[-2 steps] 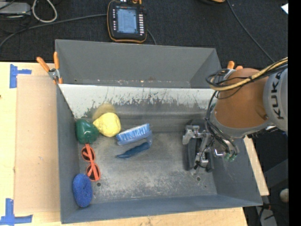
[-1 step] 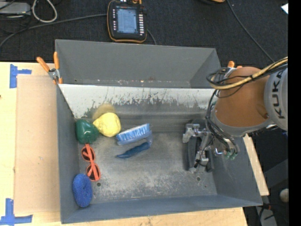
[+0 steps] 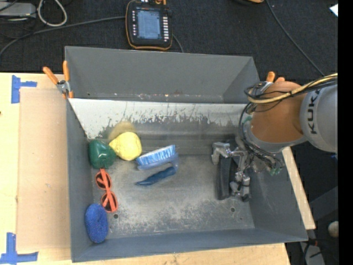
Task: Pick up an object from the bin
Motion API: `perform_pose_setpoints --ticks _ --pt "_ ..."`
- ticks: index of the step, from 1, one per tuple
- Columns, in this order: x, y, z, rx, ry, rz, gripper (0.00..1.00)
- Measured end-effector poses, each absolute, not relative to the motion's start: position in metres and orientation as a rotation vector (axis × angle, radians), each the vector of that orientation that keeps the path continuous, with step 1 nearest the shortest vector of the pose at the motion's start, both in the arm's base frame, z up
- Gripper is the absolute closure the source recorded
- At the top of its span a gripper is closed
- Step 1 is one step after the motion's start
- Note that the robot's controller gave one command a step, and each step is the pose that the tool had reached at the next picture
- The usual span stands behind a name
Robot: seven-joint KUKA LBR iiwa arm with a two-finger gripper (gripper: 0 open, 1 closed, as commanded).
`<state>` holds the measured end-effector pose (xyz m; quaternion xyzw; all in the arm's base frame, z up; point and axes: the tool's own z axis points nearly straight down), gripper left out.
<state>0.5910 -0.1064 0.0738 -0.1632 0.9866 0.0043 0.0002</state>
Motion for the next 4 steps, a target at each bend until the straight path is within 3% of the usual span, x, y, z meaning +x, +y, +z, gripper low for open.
perform_pose_setpoints --ticks 1,2,3,4 --pt "0.602 -0.156 0.146 -0.954 2.990 0.000 0.00" --pt "0.617 -0.085 0.098 -1.739 2.616 0.030 0.00" --pt "0.621 -0.117 0.073 -1.715 2.634 0.016 0.00" --pt "0.619 -0.052 0.074 -2.266 2.206 0.034 1.00"
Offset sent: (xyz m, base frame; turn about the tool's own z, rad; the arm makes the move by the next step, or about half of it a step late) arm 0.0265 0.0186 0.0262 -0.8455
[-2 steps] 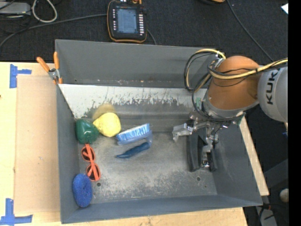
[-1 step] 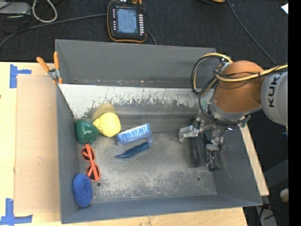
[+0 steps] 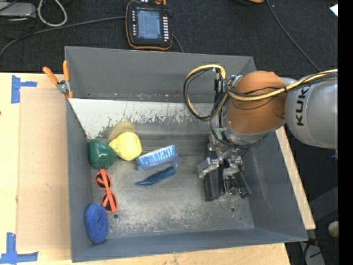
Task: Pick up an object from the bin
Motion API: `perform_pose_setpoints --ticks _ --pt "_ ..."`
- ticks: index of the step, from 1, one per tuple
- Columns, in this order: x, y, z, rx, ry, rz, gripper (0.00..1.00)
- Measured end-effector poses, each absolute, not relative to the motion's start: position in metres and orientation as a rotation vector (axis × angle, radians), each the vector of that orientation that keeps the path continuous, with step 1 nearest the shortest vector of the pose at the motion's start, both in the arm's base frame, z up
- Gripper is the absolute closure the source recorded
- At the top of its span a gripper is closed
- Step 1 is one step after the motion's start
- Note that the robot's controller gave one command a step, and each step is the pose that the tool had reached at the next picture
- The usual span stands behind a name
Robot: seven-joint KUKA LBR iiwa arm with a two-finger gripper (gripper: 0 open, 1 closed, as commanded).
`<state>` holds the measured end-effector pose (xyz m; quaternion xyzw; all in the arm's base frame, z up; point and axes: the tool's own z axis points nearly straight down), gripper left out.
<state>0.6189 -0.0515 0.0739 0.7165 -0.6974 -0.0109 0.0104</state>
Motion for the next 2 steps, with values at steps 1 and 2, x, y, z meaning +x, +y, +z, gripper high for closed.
perform_pose_setpoints --ticks 1,2 --pt "0.619 -0.052 0.074 2.235 -2.178 -0.034 1.00" --pt "0.616 -0.050 0.098 2.235 -2.183 -0.043 1.00"
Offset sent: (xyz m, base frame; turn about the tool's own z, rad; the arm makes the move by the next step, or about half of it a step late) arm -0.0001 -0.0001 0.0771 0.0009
